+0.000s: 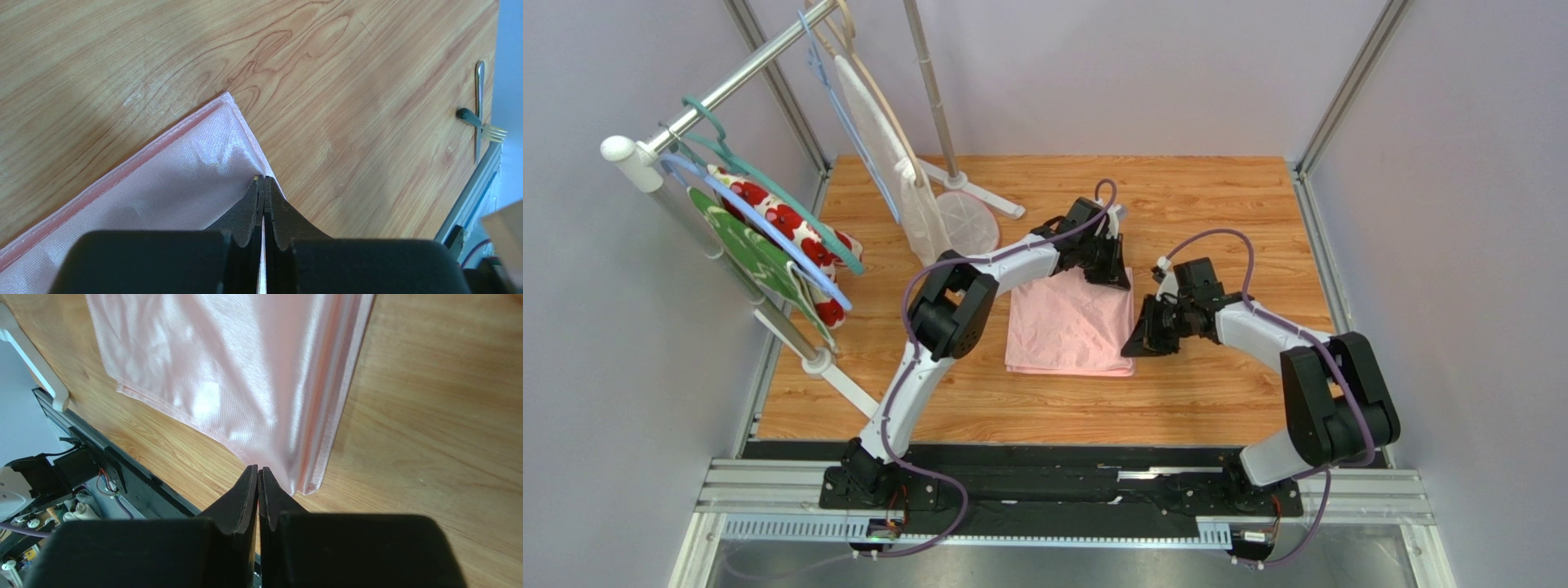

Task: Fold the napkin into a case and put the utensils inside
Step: Smooth out the upper triangle-folded napkin at the center of the board, then rotate the upper triangle-folded napkin at the center of the board.

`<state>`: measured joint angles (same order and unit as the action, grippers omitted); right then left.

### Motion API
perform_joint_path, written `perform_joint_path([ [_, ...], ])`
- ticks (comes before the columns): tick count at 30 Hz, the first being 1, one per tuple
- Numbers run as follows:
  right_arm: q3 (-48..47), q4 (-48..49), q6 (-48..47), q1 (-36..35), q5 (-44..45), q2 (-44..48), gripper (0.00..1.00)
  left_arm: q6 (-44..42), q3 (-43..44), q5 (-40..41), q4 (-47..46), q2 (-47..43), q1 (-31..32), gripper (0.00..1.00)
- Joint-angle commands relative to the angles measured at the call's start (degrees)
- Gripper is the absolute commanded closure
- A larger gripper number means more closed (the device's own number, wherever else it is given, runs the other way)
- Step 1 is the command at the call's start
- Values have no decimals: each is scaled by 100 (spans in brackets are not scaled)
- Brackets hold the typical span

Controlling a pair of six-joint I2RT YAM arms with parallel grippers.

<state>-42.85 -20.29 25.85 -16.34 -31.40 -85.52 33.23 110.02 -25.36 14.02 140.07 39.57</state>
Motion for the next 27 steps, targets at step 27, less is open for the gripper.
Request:
perform_joint_path([
  [27, 401, -730, -44, 474, 1858, 1247, 98, -1056, -1965, 1323, 1121, -3064, -46, 85],
])
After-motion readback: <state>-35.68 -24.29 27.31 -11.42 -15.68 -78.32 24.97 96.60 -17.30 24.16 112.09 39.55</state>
